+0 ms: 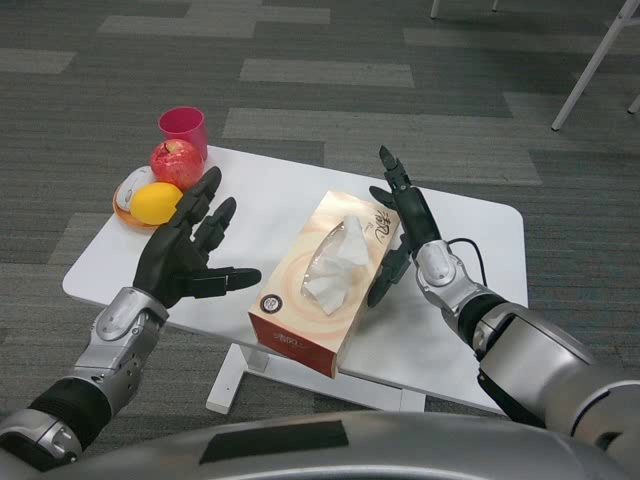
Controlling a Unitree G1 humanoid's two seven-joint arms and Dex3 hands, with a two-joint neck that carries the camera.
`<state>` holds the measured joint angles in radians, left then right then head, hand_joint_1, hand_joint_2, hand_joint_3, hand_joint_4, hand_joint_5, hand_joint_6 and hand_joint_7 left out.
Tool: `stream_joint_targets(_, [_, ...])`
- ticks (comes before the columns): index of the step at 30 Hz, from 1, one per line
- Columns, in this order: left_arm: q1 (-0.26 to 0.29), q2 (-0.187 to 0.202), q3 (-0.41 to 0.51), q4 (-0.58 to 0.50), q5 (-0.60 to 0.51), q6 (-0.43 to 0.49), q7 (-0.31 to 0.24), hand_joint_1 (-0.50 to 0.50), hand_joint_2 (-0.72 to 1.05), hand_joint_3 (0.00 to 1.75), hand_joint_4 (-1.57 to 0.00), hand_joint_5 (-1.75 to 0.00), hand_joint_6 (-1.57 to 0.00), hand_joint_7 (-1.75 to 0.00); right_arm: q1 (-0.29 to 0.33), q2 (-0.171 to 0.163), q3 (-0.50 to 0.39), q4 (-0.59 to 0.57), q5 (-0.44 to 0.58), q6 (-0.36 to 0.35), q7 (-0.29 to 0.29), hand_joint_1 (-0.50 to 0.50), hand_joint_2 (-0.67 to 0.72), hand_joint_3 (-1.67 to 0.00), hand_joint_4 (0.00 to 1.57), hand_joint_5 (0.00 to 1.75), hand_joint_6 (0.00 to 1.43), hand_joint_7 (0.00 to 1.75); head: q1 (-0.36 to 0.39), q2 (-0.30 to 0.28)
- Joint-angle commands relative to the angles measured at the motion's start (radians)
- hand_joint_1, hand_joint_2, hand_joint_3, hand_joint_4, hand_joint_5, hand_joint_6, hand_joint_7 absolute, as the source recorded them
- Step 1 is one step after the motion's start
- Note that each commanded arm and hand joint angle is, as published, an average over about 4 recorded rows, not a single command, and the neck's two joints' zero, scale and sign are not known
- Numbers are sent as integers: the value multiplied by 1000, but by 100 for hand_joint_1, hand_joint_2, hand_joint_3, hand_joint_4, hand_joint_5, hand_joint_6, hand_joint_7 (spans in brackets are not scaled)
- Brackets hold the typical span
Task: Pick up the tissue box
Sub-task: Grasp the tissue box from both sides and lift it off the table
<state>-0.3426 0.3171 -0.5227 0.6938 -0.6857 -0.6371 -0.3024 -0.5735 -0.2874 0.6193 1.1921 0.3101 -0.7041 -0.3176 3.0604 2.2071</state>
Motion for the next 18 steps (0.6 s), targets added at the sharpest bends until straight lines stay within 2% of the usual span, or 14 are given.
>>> stream_joint_targets(1, [10,8,-5,11,11,15,-10,50,72,0,0,-10,0,0,-28,-3,4,-6,4,8,-11,-19,72,0,43,0,0,0,0,0])
stream_joint_targets(10, [9,14,-10,15,62,65,-37,50,76,0,0,-10,0,0,-28,-3,5,-17,4,8,-13,-19,72,0,43,0,0,0,6,-1])
stream_joint_targets(18, [3,29,-10,13,90,111,-64,50,69,0,0,-10,0,0,-28,-3,5,-21,4,8,-14,-17,72,0,43,0,0,0,7,-5])
